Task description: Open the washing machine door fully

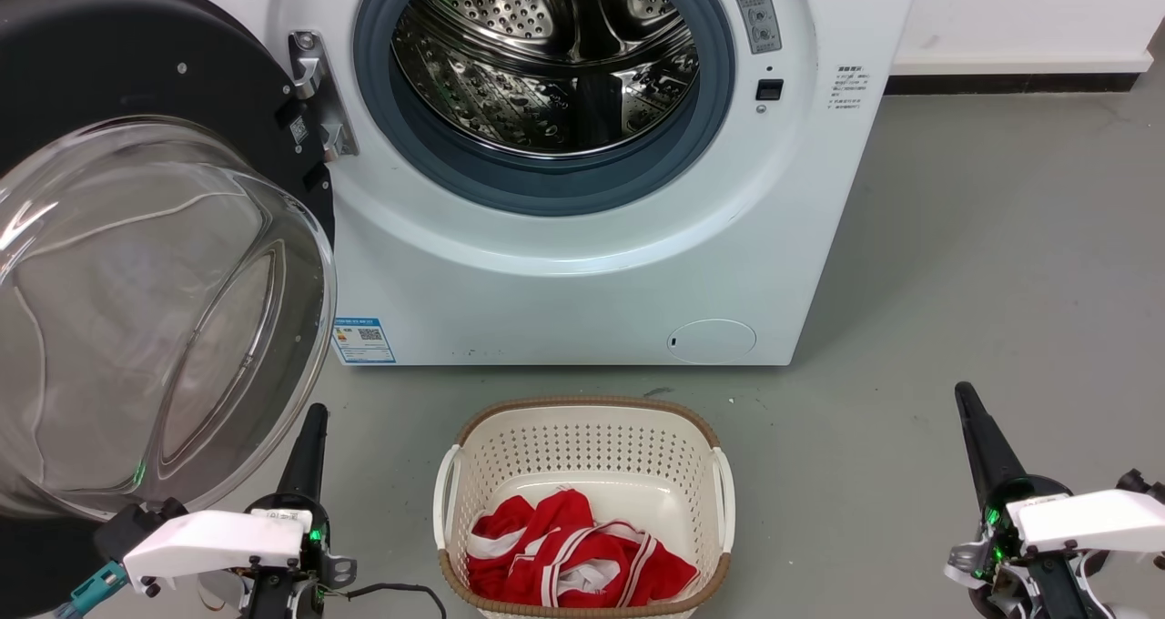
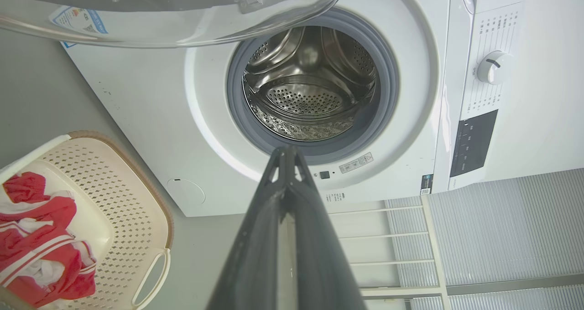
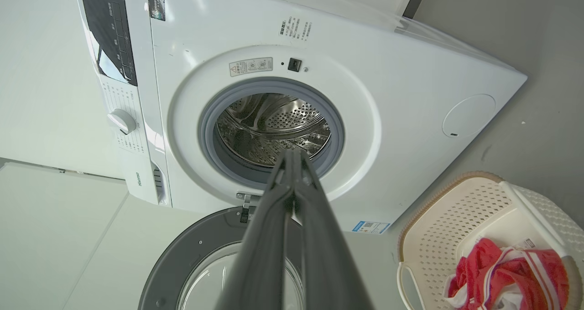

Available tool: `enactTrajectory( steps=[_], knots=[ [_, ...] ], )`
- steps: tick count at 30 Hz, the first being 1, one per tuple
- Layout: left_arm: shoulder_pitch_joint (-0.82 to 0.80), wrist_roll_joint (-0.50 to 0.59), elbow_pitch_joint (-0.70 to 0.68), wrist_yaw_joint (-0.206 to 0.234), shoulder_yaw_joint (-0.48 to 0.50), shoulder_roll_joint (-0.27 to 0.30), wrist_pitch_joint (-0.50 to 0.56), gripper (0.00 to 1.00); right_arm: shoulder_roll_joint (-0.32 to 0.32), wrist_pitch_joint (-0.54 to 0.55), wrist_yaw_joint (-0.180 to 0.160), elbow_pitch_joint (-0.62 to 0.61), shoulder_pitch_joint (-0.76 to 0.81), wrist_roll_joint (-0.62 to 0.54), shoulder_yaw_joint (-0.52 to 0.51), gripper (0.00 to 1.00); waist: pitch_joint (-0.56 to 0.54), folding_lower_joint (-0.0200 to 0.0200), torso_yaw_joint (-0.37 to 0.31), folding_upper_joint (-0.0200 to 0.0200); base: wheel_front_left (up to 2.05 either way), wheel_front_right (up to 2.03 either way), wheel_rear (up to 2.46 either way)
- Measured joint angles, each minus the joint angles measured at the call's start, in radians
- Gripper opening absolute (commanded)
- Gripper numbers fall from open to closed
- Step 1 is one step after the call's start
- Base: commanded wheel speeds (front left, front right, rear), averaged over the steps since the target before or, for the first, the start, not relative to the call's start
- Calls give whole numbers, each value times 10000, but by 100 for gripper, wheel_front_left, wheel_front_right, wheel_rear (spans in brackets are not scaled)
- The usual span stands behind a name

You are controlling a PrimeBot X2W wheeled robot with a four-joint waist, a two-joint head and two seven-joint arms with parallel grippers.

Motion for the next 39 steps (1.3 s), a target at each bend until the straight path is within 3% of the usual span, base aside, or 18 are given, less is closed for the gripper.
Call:
enactTrajectory(
  steps=[32,39],
  knots=[
    [-164,-2284,157,-174,194,-111,610,0,19,355,0,389,-313,2410,-217,0,-57,0,21,0,0,0,0],
    [-177,-2351,165,-174,199,-115,625,0,35,364,0,407,-316,2481,-242,0,-58,0,22,0,0,0,0]
  ],
)
